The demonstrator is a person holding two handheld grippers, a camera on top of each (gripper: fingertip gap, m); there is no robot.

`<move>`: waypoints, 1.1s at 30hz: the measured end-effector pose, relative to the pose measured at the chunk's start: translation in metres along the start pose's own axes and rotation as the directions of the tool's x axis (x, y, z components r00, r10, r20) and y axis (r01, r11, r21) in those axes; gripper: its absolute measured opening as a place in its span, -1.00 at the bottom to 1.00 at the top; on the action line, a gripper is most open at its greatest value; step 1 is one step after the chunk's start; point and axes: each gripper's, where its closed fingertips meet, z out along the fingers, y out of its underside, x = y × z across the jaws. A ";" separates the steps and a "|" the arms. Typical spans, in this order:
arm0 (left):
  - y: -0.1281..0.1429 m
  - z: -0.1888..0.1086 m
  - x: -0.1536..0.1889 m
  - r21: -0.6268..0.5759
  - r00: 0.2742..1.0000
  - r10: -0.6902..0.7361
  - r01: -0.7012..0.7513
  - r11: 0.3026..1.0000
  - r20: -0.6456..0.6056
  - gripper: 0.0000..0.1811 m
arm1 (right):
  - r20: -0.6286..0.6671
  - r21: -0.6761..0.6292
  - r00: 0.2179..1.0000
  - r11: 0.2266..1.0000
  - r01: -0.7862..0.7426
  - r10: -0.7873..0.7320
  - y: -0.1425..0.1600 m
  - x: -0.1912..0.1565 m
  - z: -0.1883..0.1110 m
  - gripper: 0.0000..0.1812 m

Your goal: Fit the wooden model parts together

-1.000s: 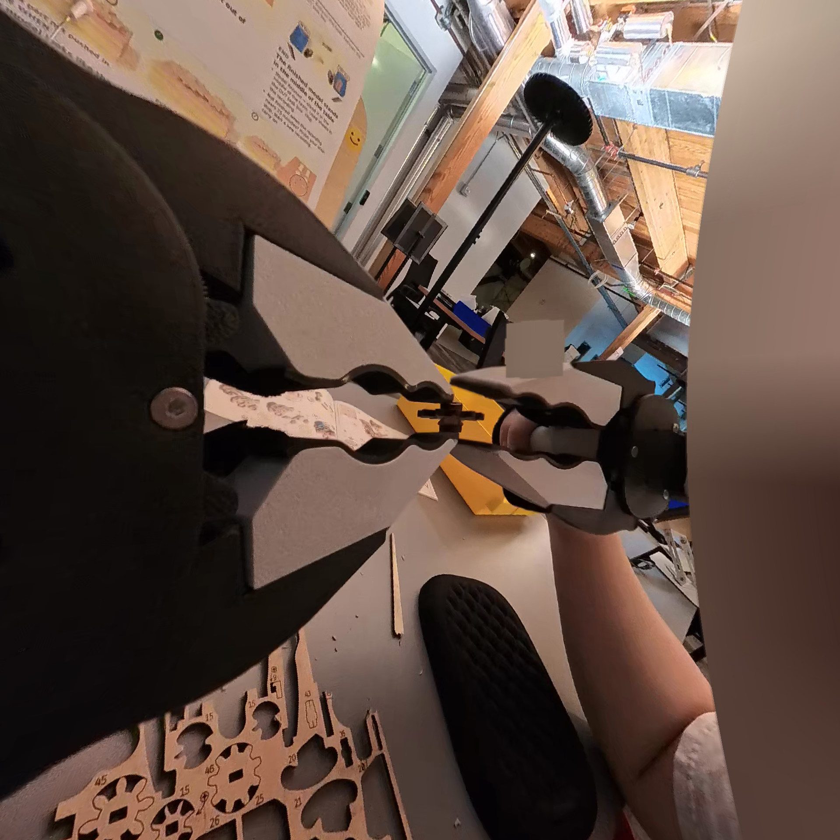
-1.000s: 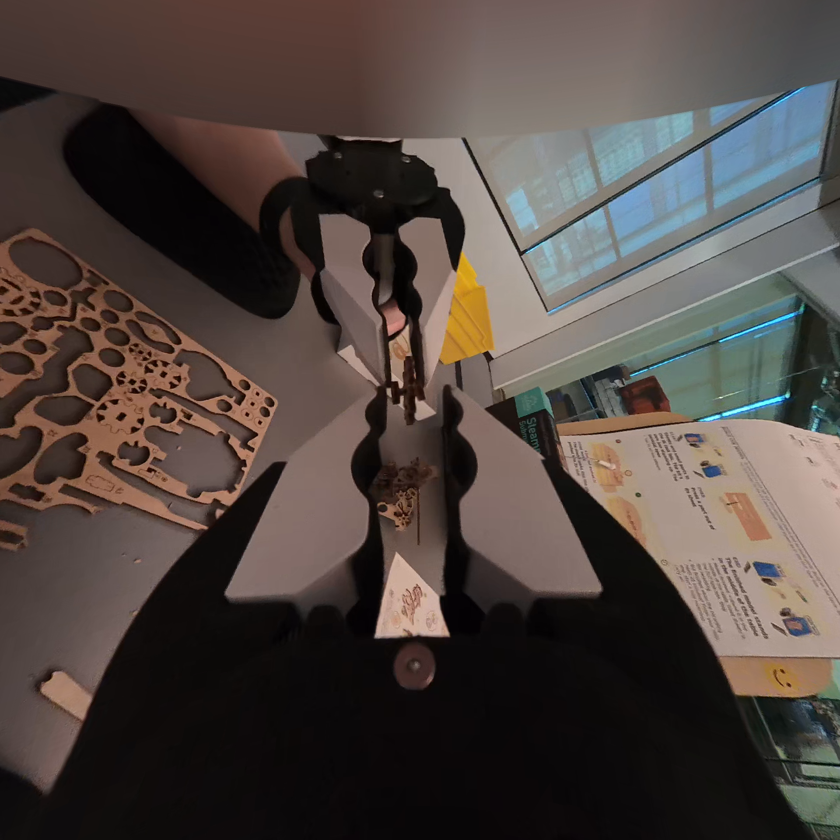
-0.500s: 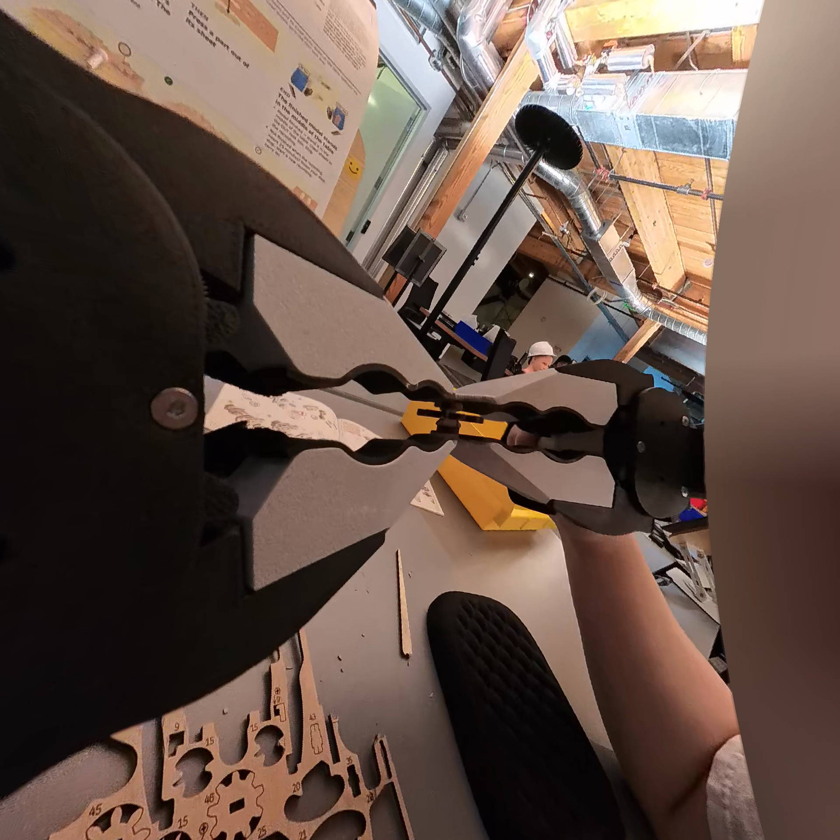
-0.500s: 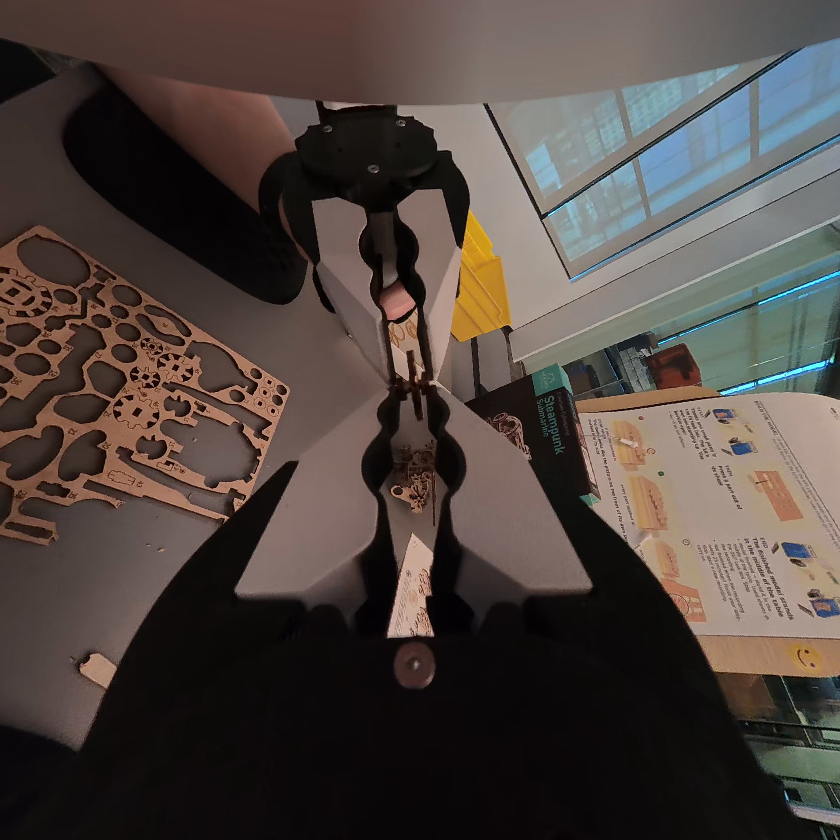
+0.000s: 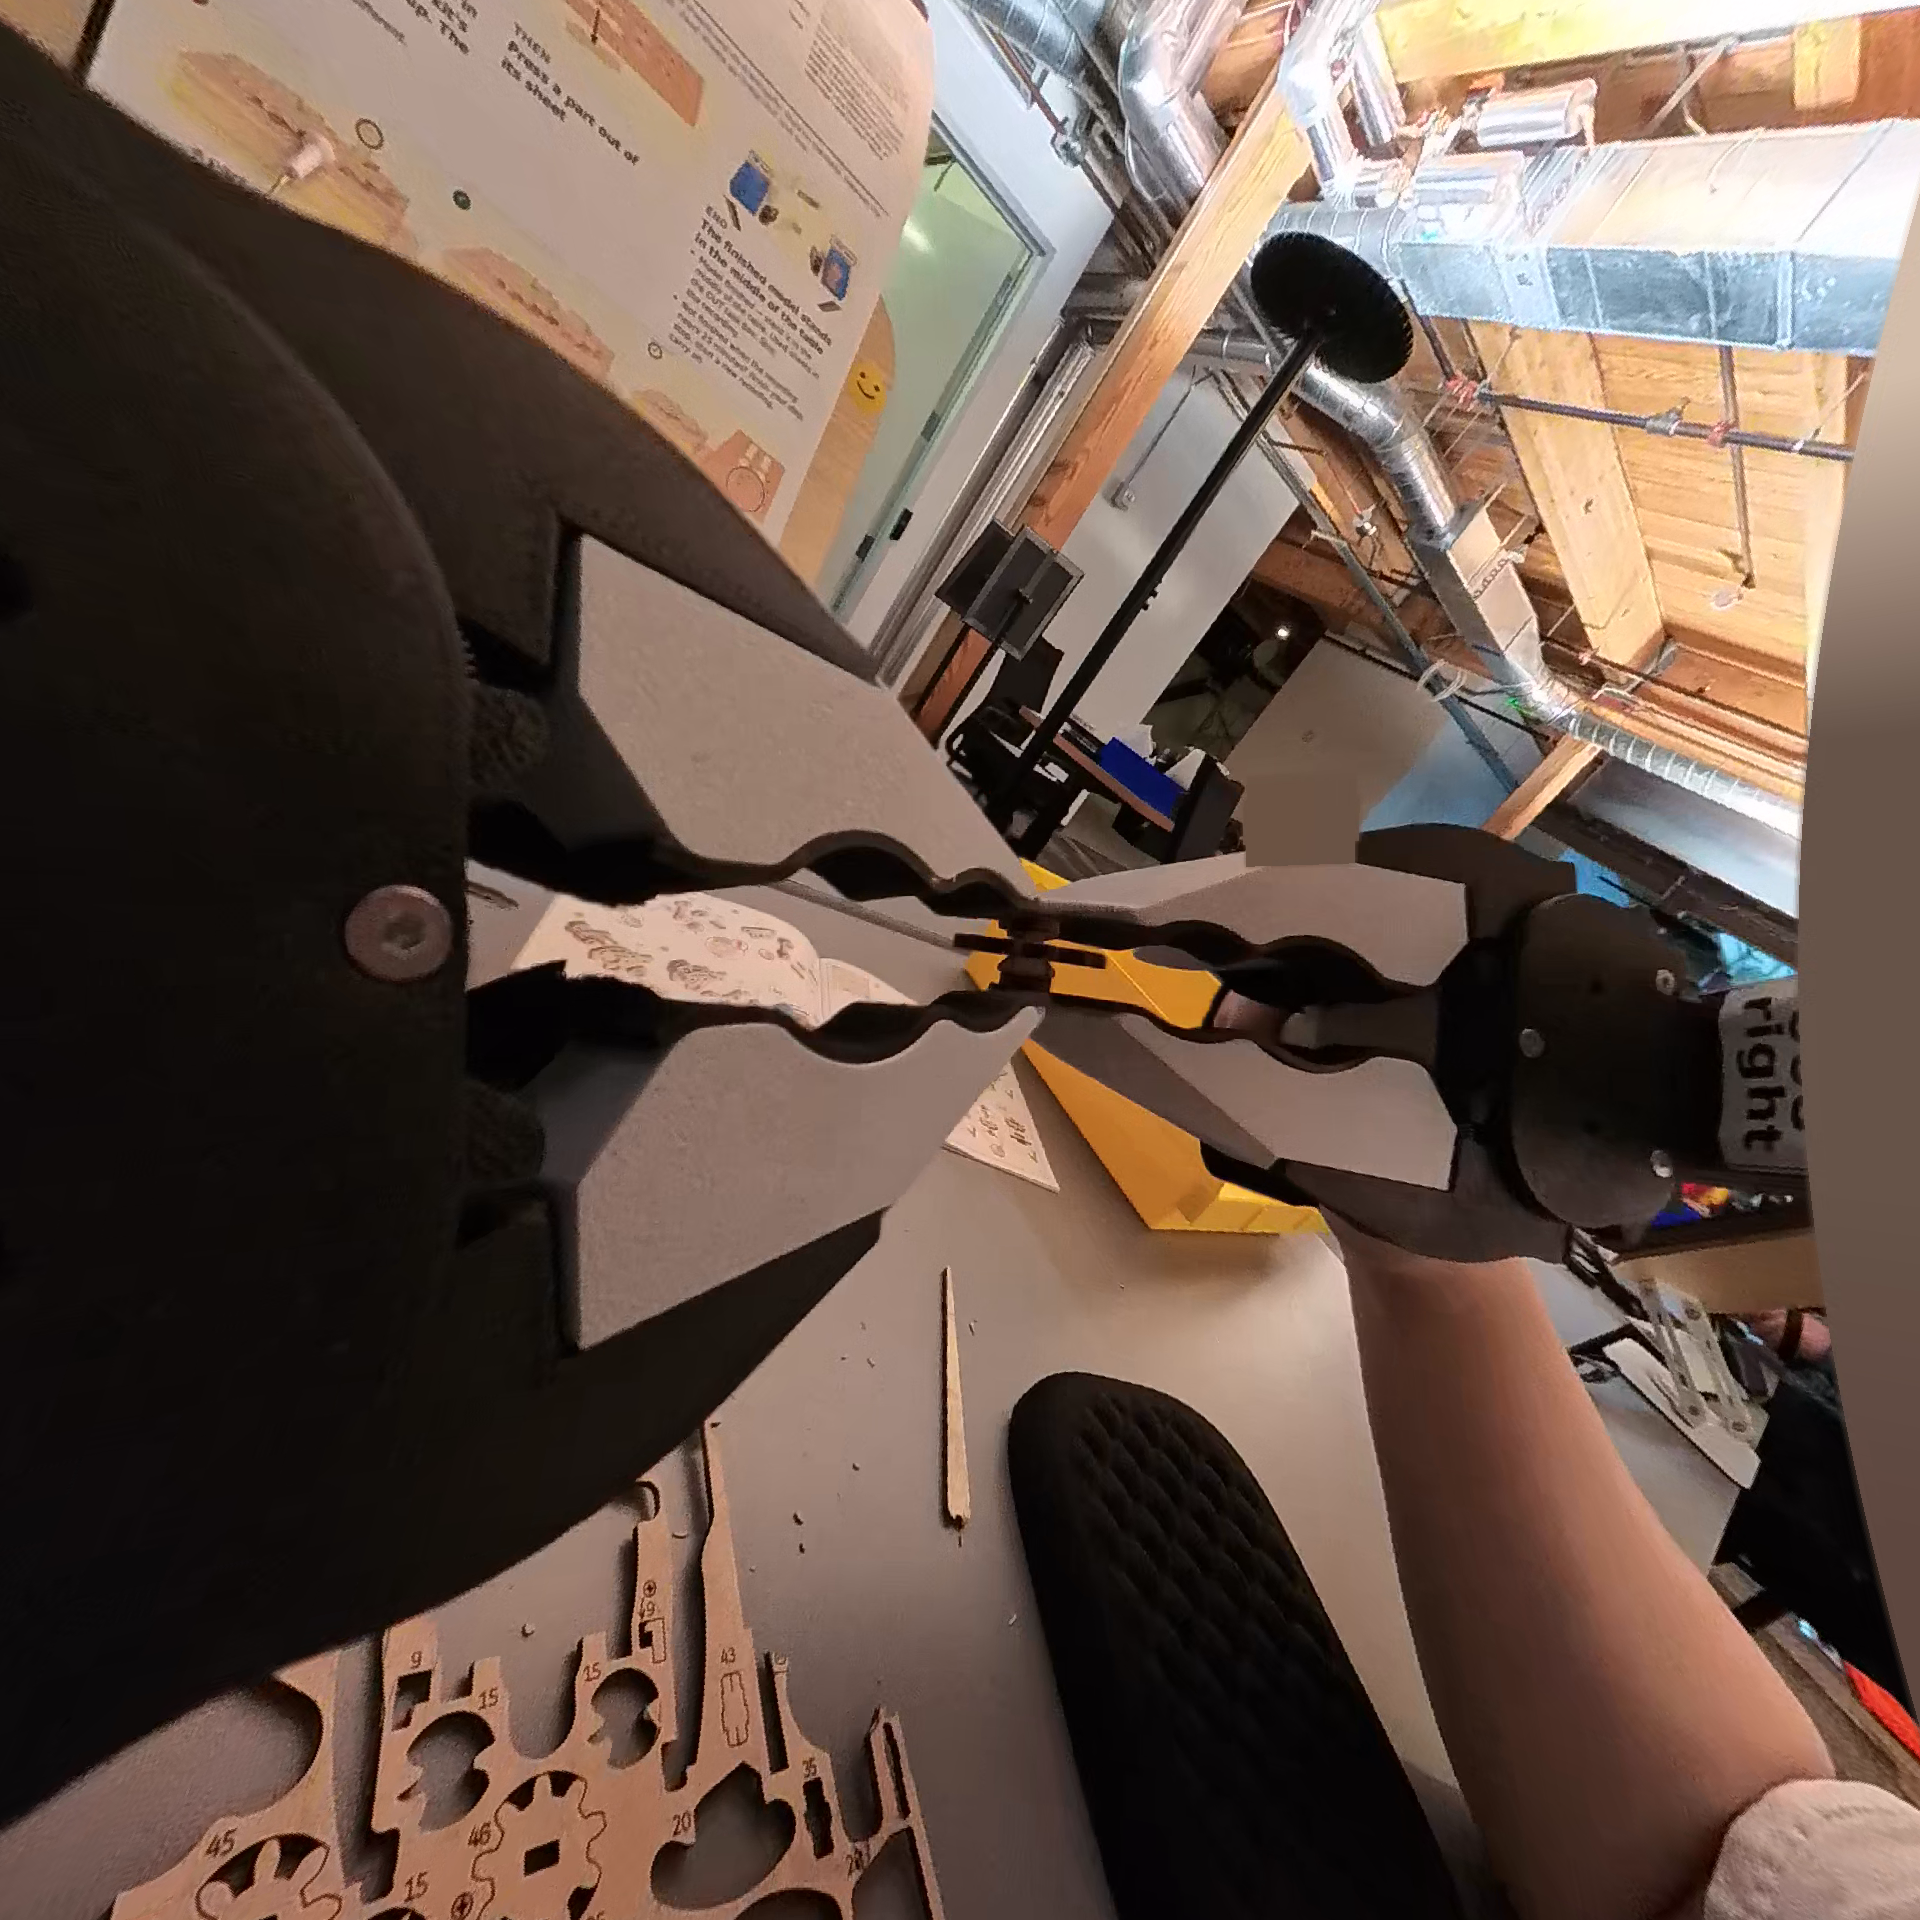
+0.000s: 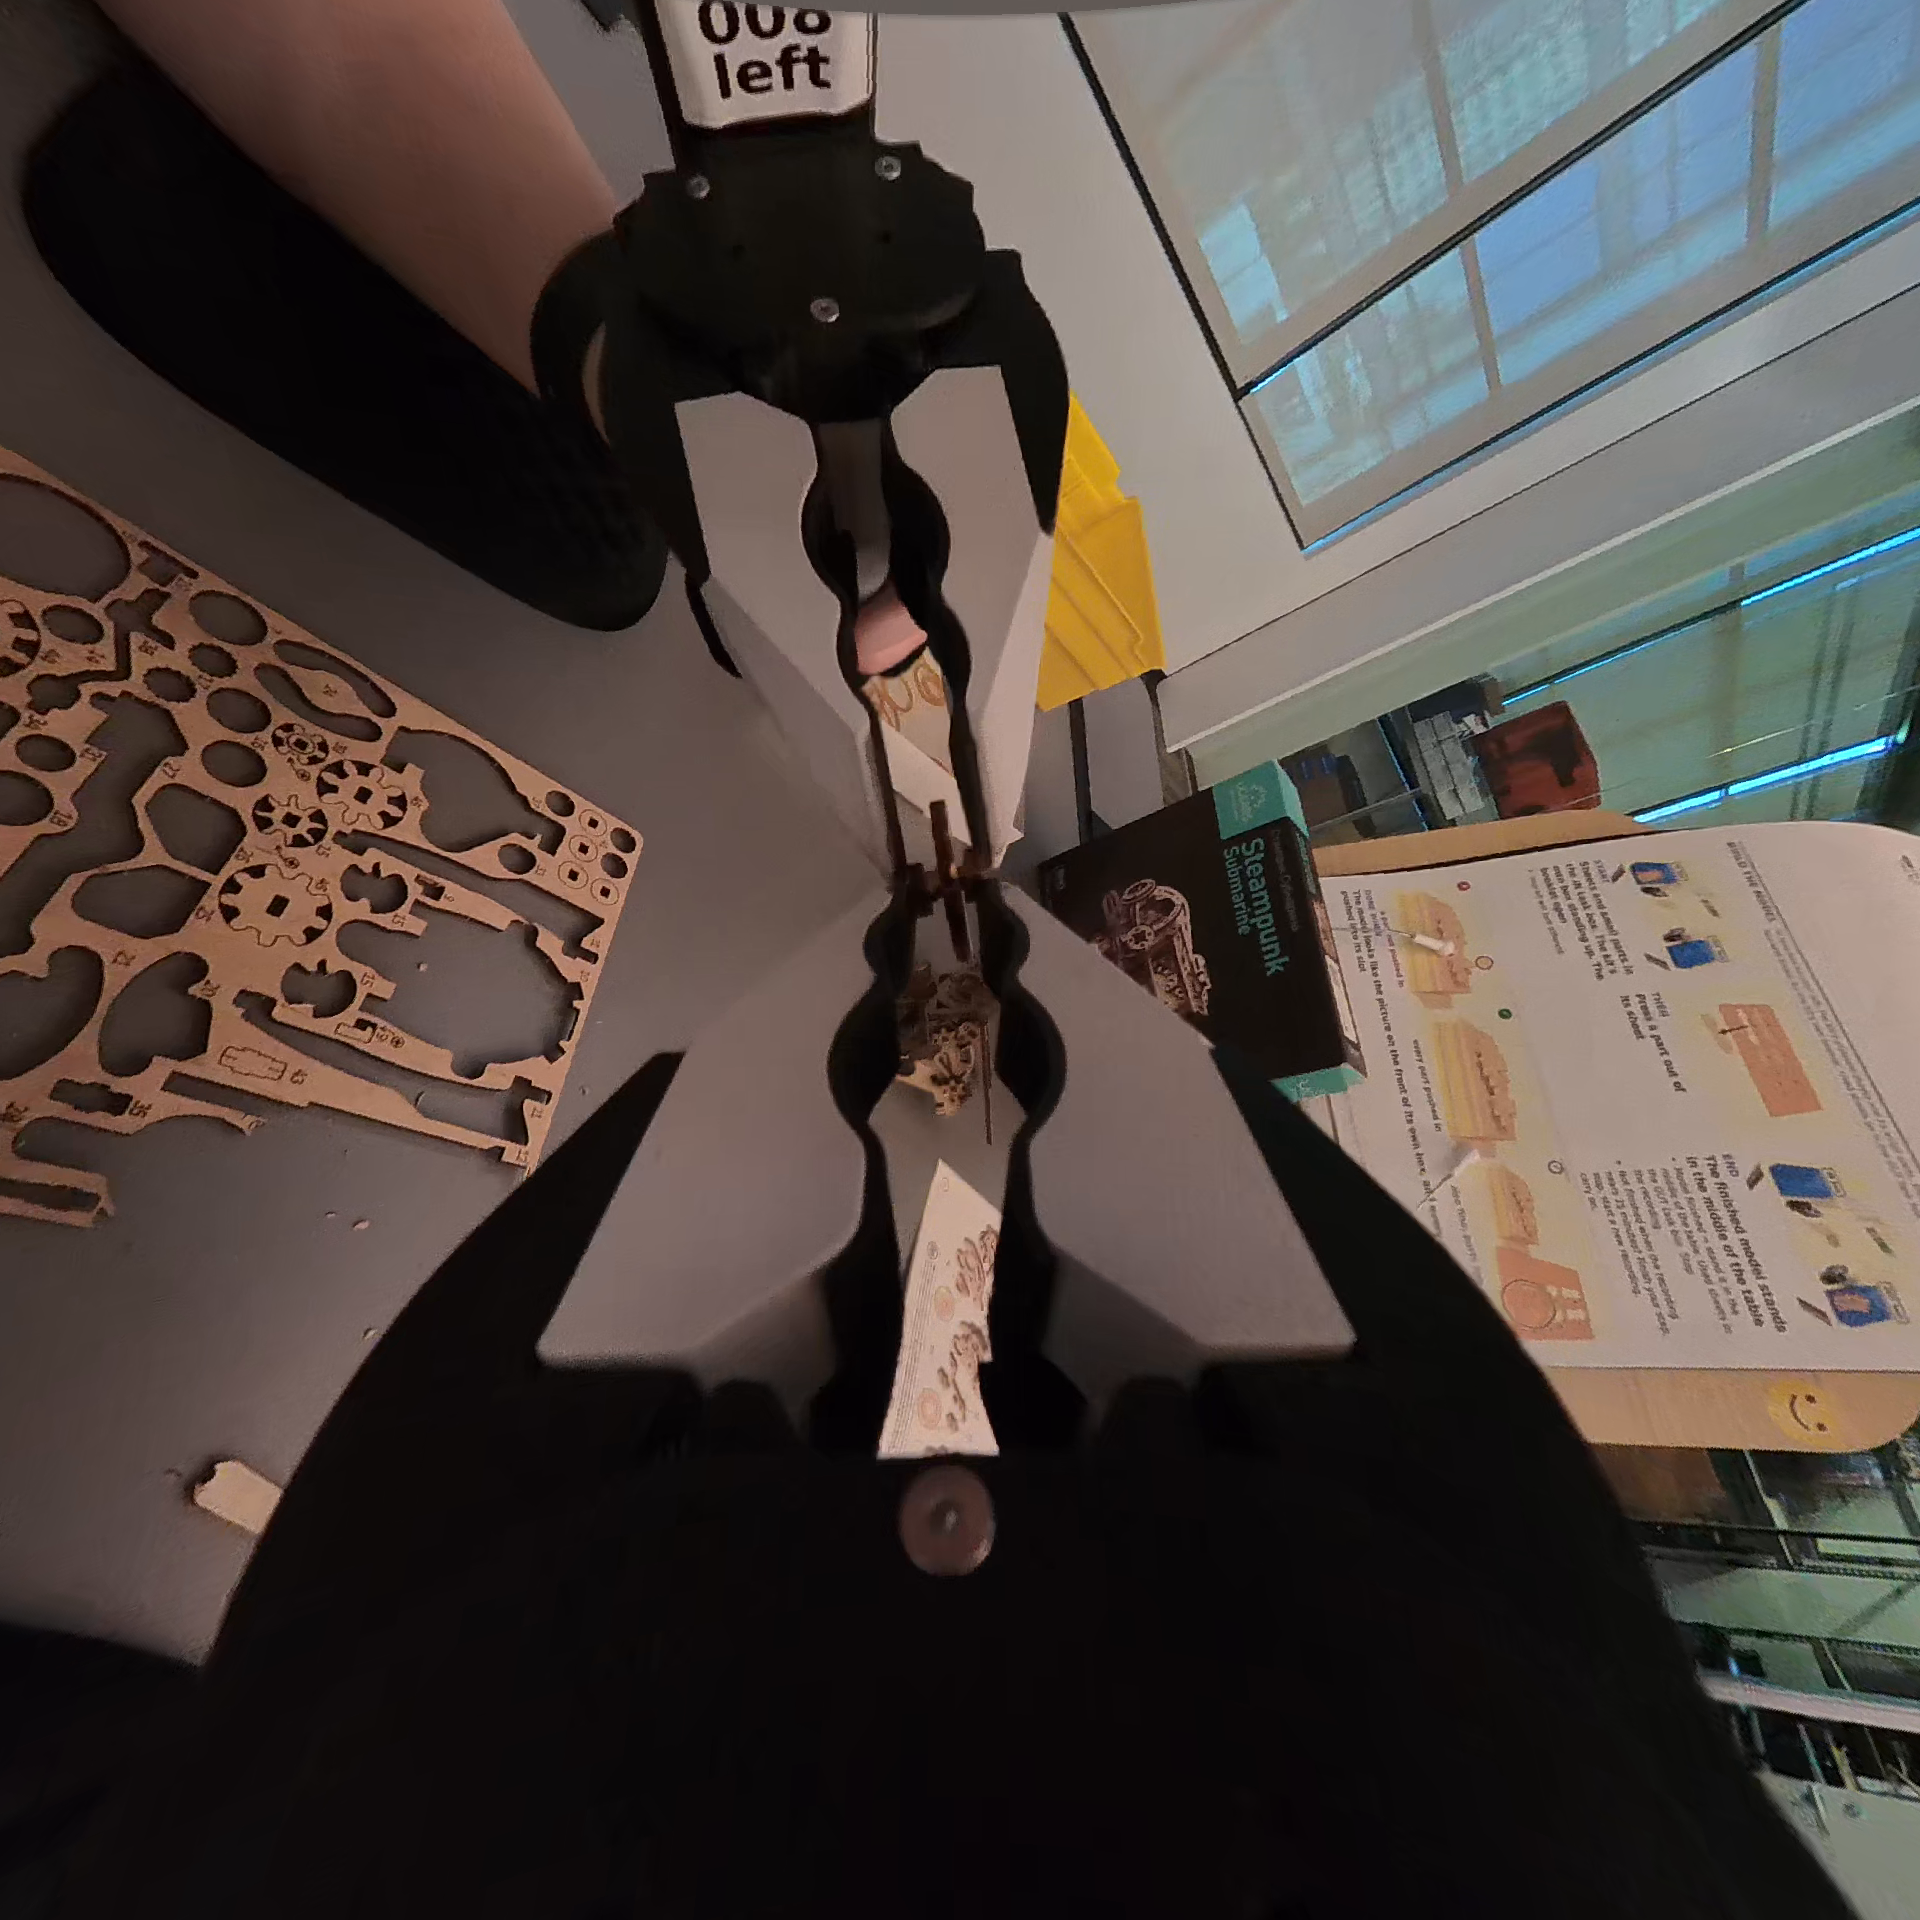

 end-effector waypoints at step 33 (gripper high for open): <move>0.026 0.006 0.006 -0.170 0.975 -0.204 0.188 0.967 -0.087 -0.89 | 0.026 -0.135 0.997 0.988 -0.071 0.075 0.022 -0.005 0.012 -0.88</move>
